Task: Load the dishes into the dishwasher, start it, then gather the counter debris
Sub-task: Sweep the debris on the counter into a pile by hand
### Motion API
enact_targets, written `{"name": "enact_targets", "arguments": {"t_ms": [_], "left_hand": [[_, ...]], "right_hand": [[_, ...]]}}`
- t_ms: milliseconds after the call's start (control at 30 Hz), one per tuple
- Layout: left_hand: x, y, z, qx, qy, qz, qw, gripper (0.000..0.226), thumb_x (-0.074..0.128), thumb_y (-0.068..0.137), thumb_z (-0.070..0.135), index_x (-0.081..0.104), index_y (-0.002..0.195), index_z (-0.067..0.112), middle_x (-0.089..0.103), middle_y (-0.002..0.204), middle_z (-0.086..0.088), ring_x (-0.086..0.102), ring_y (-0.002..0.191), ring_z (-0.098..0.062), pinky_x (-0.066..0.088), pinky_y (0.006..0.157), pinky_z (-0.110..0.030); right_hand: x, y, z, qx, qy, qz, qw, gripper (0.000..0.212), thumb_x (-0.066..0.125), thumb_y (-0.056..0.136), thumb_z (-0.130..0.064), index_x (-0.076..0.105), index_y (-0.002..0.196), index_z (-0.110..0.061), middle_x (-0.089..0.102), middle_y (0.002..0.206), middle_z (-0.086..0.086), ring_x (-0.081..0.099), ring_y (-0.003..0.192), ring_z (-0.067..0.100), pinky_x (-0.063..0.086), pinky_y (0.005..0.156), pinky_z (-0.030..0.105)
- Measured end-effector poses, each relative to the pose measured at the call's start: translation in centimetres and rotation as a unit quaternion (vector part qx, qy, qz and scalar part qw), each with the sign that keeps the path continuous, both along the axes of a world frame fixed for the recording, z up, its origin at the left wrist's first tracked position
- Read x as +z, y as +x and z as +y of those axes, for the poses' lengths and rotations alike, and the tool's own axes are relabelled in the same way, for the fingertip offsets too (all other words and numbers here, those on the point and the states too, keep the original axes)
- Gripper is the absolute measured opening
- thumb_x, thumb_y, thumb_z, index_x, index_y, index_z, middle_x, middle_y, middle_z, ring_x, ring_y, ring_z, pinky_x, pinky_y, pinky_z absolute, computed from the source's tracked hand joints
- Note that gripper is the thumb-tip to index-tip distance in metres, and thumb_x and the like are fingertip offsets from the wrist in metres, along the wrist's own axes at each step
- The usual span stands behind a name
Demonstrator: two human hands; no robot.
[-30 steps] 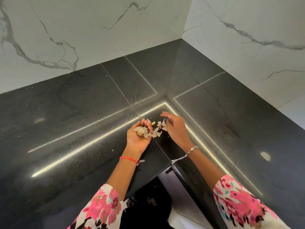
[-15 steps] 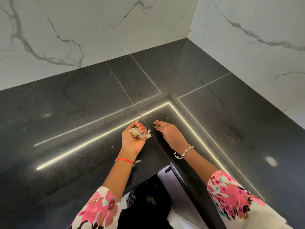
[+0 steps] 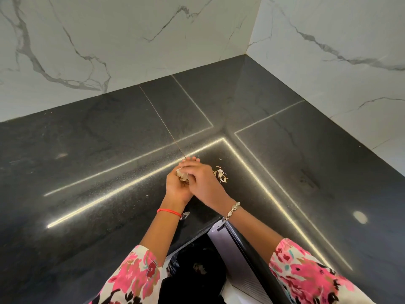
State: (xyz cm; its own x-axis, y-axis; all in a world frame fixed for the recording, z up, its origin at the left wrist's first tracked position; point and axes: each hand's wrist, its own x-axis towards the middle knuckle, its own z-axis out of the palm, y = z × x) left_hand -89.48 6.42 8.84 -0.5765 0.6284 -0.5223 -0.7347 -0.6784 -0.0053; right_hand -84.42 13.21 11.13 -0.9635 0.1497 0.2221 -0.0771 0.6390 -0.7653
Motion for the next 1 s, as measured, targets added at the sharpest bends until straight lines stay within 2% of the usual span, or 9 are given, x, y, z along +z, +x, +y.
{"name": "enact_targets", "arguments": {"t_ms": [67, 200, 300, 433, 533, 633, 767, 900, 1000], "left_hand": [[0.3, 0.0, -0.2, -0.002, 0.012, -0.006, 1.0, 0.044, 0.034, 0.097, 0.017, 0.067, 0.073, 0.0, 0.066, 0.067, -0.008, 0.068, 0.06, -0.019, 0.057, 0.056, -0.025], [0.5, -0.6, -0.6, 0.015, -0.031, -0.007, 0.999, 0.031, 0.033, 0.095, 0.012, 0.059, 0.08, 0.005, 0.064, 0.066, -0.009, 0.065, 0.058, -0.019, 0.058, 0.057, -0.025], [0.5, -0.8, -1.1, 0.041, -0.027, -0.017, 0.999, 0.029, 0.031, 0.094, 0.011, 0.051, 0.072, 0.008, 0.056, 0.056, -0.005, 0.054, 0.044, -0.014, 0.049, 0.046, -0.017], [0.4, -0.8, -1.5, 0.044, -0.038, -0.007, 0.998, 0.03, 0.031, 0.093, 0.011, 0.05, 0.069, 0.009, 0.053, 0.055, -0.004, 0.05, 0.042, -0.013, 0.045, 0.044, -0.015], [0.4, -0.8, -1.5, 0.052, -0.044, -0.01, 0.998, 0.029, 0.032, 0.093, 0.011, 0.051, 0.07, 0.009, 0.052, 0.056, -0.004, 0.049, 0.042, -0.013, 0.045, 0.043, -0.017], [0.1, -0.9, -1.9, 0.066, -0.044, -0.011, 0.997, 0.032, 0.031, 0.094, 0.011, 0.05, 0.068, 0.01, 0.051, 0.054, -0.003, 0.049, 0.041, -0.013, 0.044, 0.042, -0.015], [-0.2, -1.1, -2.9, 0.08, -0.031, -0.01, 0.996, 0.033, 0.031, 0.094, 0.013, 0.051, 0.067, 0.01, 0.052, 0.056, -0.003, 0.05, 0.042, -0.013, 0.045, 0.043, -0.016], [-0.3, -1.2, -3.4, 0.091, -0.029, -0.011, 0.995, 0.036, 0.032, 0.093, 0.012, 0.053, 0.065, 0.009, 0.052, 0.056, -0.003, 0.05, 0.043, -0.013, 0.046, 0.043, -0.018], [-0.2, -1.2, -3.5, 0.094, -0.034, -0.011, 0.995, 0.034, 0.032, 0.093, 0.011, 0.052, 0.065, 0.009, 0.051, 0.056, -0.003, 0.05, 0.042, -0.014, 0.045, 0.042, -0.018]], "right_hand": [[0.2, 0.3, -0.1, -0.003, -0.017, 0.0, 1.0, 0.031, 0.045, 0.081, 0.016, 0.07, 0.098, 0.006, 0.064, 0.117, 0.017, 0.054, 0.117, 0.016, 0.037, 0.107, 0.026], [1.6, 0.2, 1.4, -0.058, -0.17, 0.055, 0.982, 0.041, 0.041, 0.08, 0.021, 0.069, 0.102, -0.001, 0.067, 0.112, 0.012, 0.059, 0.113, 0.015, 0.043, 0.1, 0.019], [1.5, -0.3, 2.9, -0.139, -0.246, -0.041, 0.958, 0.046, 0.042, 0.083, 0.017, 0.064, 0.114, -0.009, 0.062, 0.121, 0.007, 0.059, 0.111, 0.009, 0.046, 0.1, 0.028], [-0.4, 0.5, 2.7, -0.04, -0.145, -0.203, 0.968, 0.051, 0.049, 0.078, 0.011, 0.056, 0.125, -0.009, 0.056, 0.128, 0.007, 0.049, 0.121, 0.017, 0.038, 0.104, 0.025], [-1.1, 1.2, 2.1, 0.017, -0.078, -0.204, 0.976, 0.053, 0.059, 0.076, 0.003, 0.053, 0.127, -0.007, 0.056, 0.126, 0.009, 0.05, 0.118, 0.018, 0.037, 0.105, 0.029], [-2.1, 2.3, 1.3, 0.075, -0.013, -0.207, 0.975, 0.058, 0.068, 0.08, -0.015, 0.047, 0.135, -0.012, 0.042, 0.143, 0.005, 0.029, 0.137, 0.015, 0.016, 0.112, 0.021], [-4.0, 3.8, 0.7, 0.133, 0.154, -0.184, 0.962, 0.043, 0.049, 0.094, -0.01, 0.045, 0.136, -0.012, 0.024, 0.154, 0.0, 0.013, 0.144, 0.012, 0.026, 0.114, 0.03], [-4.4, 5.1, 1.4, 0.112, 0.181, -0.148, 0.966, 0.044, 0.045, 0.087, 0.011, 0.051, 0.129, 0.0, 0.043, 0.143, 0.01, 0.038, 0.135, 0.02, 0.026, 0.111, 0.026], [-4.6, 5.5, 1.9, 0.074, 0.177, -0.082, 0.978, 0.031, 0.057, 0.075, 0.012, 0.068, 0.104, 0.004, 0.067, 0.108, 0.017, 0.065, 0.101, 0.026, 0.048, 0.094, 0.029]]}}
